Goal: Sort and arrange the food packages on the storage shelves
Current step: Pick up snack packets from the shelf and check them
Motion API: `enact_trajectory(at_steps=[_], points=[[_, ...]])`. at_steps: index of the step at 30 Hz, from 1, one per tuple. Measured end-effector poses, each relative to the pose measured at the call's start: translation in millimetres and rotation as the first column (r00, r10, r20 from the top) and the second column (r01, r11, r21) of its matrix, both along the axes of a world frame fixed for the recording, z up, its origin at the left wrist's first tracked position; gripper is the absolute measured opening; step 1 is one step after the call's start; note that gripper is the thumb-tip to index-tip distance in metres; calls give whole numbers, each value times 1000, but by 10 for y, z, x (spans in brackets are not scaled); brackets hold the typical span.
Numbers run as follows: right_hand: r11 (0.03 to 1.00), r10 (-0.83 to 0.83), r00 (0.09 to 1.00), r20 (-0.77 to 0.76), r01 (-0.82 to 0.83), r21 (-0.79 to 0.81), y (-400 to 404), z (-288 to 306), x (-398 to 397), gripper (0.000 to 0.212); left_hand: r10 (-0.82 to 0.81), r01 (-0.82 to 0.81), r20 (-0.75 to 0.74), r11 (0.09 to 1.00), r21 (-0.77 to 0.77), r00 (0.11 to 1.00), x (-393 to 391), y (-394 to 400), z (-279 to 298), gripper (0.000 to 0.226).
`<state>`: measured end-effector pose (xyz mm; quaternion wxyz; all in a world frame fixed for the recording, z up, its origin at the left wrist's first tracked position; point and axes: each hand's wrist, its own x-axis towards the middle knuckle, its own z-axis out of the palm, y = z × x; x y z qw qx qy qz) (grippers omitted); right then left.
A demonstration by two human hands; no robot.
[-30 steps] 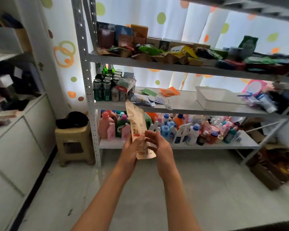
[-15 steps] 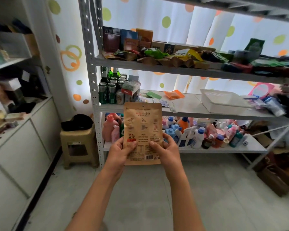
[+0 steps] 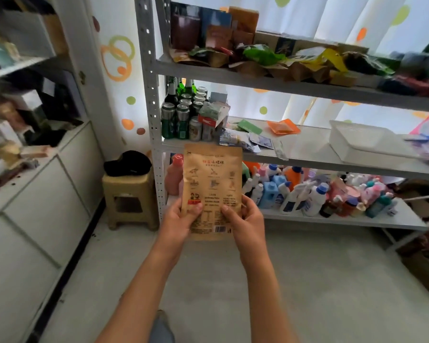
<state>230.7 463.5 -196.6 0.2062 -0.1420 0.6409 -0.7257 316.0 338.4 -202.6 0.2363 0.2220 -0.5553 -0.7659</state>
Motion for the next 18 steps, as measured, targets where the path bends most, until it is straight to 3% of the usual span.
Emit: enact_trajectory(at_steps=[8, 12, 18], points=[[1000, -6, 1000, 23, 5, 13, -870, 81, -560, 32, 87, -86, 19, 995, -45, 996, -558, -841, 27, 28], [998, 6, 1000, 12, -7, 58, -1387, 217, -961, 35, 99, -99, 1, 993, -57, 995, -923, -1373, 165, 42], [986, 29, 997, -68, -17, 163, -2090, 558, -1484, 35, 108, -109, -6, 994, -8, 994, -1391, -2067, 467, 28]])
